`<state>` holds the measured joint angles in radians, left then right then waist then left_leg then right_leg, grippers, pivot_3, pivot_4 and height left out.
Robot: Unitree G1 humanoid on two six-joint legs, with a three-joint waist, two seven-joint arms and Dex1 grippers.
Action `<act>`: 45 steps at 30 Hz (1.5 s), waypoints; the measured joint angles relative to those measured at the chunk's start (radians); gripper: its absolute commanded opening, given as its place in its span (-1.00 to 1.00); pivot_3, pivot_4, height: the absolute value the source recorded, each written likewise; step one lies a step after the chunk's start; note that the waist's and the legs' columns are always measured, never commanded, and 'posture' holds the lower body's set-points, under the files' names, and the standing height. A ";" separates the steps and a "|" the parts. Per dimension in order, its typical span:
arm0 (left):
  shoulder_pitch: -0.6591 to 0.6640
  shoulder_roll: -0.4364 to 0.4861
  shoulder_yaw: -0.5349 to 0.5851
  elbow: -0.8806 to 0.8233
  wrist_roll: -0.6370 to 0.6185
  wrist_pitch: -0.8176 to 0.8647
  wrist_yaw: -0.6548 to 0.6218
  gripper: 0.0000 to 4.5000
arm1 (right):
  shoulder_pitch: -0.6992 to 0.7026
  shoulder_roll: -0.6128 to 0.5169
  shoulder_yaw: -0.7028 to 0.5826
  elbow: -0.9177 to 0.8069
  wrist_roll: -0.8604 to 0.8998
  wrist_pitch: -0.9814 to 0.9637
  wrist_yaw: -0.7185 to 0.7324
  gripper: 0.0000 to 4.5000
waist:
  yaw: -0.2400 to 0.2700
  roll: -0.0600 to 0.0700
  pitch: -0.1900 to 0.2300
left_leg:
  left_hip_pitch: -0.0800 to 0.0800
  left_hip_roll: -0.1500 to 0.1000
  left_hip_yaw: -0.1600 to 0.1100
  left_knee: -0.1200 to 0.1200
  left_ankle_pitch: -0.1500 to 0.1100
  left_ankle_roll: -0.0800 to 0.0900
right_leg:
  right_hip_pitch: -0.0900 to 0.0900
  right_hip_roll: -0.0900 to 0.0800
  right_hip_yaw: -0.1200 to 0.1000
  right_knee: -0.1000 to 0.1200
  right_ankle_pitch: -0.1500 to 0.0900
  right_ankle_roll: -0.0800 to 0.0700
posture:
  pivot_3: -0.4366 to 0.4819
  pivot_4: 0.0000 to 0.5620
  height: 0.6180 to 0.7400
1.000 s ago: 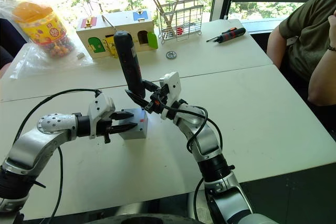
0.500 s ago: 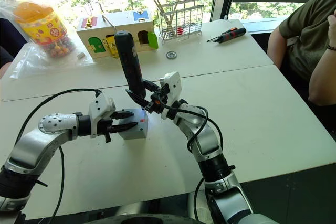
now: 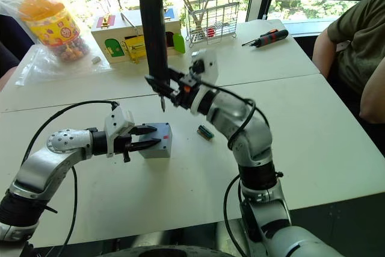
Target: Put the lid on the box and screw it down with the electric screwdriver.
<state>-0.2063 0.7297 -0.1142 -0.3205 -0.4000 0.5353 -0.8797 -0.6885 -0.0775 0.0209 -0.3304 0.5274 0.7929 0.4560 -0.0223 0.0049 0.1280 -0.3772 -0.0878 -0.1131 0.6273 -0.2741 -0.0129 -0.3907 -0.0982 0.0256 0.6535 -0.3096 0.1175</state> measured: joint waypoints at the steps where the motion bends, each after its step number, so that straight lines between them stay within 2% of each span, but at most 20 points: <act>1: -0.003 -0.004 -0.002 0.004 0.000 -0.001 0.000 -0.20 | -0.021 0.000 -0.022 -0.002 0.022 0.021 -0.016 -0.22 | 0.003 0.000 0.000 | 0.000 0.000 0.000 0.000 0.000 0.000 | 0.000 0.000 0.000 0.000 0.000 0.000 | -0.05 -0.47 1.00; 8: -0.038 -0.044 -0.008 0.028 0.005 0.003 0.010 -0.20 | -0.107 -0.023 -0.108 0.064 0.086 0.221 -0.162 -0.22 | 0.008 0.001 0.001 | -0.001 0.000 0.000 0.000 0.001 -0.001 | -0.001 -0.001 0.000 0.000 0.000 0.000 | -0.05 -0.47 1.00; 11: -0.067 -0.066 0.018 0.028 -0.051 0.071 0.012 -0.20 | -0.183 -0.102 -0.159 0.103 0.140 0.367 -0.175 -0.22 | 0.008 -0.001 0.004 | -0.015 0.000 -0.002 0.004 0.002 -0.003 | -0.007 0.000 -0.002 0.002 0.000 0.000 | -0.05 -0.47 1.00; 13: -0.098 -0.056 0.029 0.027 -0.073 0.116 0.003 -0.20 | -0.218 -0.176 -0.187 0.122 0.171 0.422 -0.156 -0.22 | 0.008 -0.003 0.008 | -0.020 -0.001 -0.002 0.005 0.006 -0.009 | -0.014 -0.001 -0.002 0.004 0.000 0.000 | -0.05 -0.47 1.00; 15: -0.137 -0.015 0.029 0.015 -0.083 0.134 -0.027 -0.20 | -0.257 -0.307 -0.192 0.150 0.190 0.471 -0.105 -0.22 | 0.008 -0.004 0.013 | -0.029 -0.001 -0.002 0.009 0.006 -0.009 | -0.021 -0.001 -0.003 0.006 0.001 0.000 | -0.05 -0.47 1.00; 16: -0.164 0.025 0.030 0.003 -0.083 0.136 -0.052 -0.20 | -0.286 -0.410 -0.188 0.184 0.193 0.517 -0.069 -0.22 | 0.009 -0.004 0.016 | -0.032 -0.002 -0.002 0.012 0.006 -0.009 | -0.023 -0.001 -0.003 0.008 0.001 0.000 | -0.05 -0.47 1.00; 19: -0.200 0.076 0.032 -0.045 -0.091 0.139 -0.100 -0.20 | -0.317 -0.577 -0.179 0.293 0.181 0.626 -0.025 -0.22 | 0.004 -0.004 0.018 | -0.032 -0.002 0.000 0.011 0.006 -0.008 | -0.023 -0.003 -0.003 0.007 0.001 0.000 | -0.05 -0.47 1.00; 22: -0.225 0.102 0.016 -0.121 -0.113 0.154 -0.150 -0.20 | -0.304 -0.724 -0.105 0.422 0.181 0.763 0.043 -0.22 | 0.002 -0.006 0.025 | -0.032 -0.001 0.000 0.012 0.006 -0.008 | -0.023 -0.003 -0.003 0.007 0.001 0.000 | -0.05 -0.47 1.00; 26: -0.247 0.123 -0.031 -0.163 -0.105 0.148 -0.197 -0.20 | -0.272 -0.818 0.035 0.565 0.208 0.815 0.131 -0.22 | 0.001 -0.002 0.029 | -0.032 -0.001 0.002 0.013 0.005 -0.007 | -0.023 -0.002 -0.002 0.009 0.001 0.000 | -0.05 -0.47 1.00; 31: -0.254 0.113 -0.071 -0.173 -0.090 0.145 -0.204 -0.20 | -0.286 -0.825 0.155 0.718 0.206 0.816 0.192 -0.22 | 0.002 -0.003 0.036 | -0.033 -0.001 0.002 0.018 0.004 -0.005 | -0.023 -0.001 -0.002 0.010 0.001 0.000 | -0.05 -0.47 1.00; 35: -0.231 0.111 -0.083 -0.187 -0.081 0.139 -0.195 -0.20 | -0.330 -0.768 0.188 0.856 0.137 0.815 0.193 -0.22 | 0.006 -0.004 0.037 | -0.033 -0.001 0.002 0.019 0.004 -0.005 | -0.023 -0.001 -0.002 0.010 0.001 0.000 | -0.05 -0.47 1.00; 41: -0.197 0.109 -0.087 -0.201 -0.081 0.145 -0.167 -0.20 | -0.366 -0.734 0.210 0.941 0.062 0.805 0.226 -0.22 | 0.009 -0.005 0.038 | -0.033 -0.001 0.002 0.021 0.004 -0.005 | -0.022 -0.001 -0.003 0.010 0.001 0.000 | -0.05 -0.47 1.00; 43: -0.191 0.106 -0.087 -0.201 -0.081 0.150 -0.157 -0.18 | -0.374 -0.727 0.220 0.953 0.040 0.792 0.238 0.23 | 0.008 -0.005 0.038 | -0.033 -0.001 0.002 0.021 0.004 -0.005 | -0.021 -0.001 -0.003 0.010 0.001 0.000 | -0.05 -0.47 1.00; 44: -0.188 0.103 -0.086 -0.202 -0.082 0.154 -0.151 -0.18 | -0.377 -0.725 0.226 0.955 0.033 0.784 0.249 0.33 | 0.008 -0.005 0.038 | -0.033 -0.001 0.002 0.022 0.004 -0.005 | -0.021 -0.001 -0.003 0.010 0.001 0.000 | -0.05 -0.47 1.00; 45: -0.184 0.099 -0.086 -0.201 -0.085 0.158 -0.146 -0.18 | -0.380 -0.723 0.229 0.955 0.029 0.779 0.260 0.51 | 0.007 -0.005 0.038 | -0.032 -0.002 0.002 0.022 0.004 -0.005 | -0.020 -0.001 -0.003 0.010 0.001 0.000 | -0.05 -0.47 1.00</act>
<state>-0.3905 0.8283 -0.2004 -0.5216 -0.4850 0.6937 -1.0259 -1.0689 -0.8004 0.2495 0.6247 0.5566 1.5714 0.7159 -0.0151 -0.0002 0.1656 -0.4094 -0.0893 -0.1116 0.6491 -0.2701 -0.0181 -0.4108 -0.0989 0.0228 0.6636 -0.3088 0.1178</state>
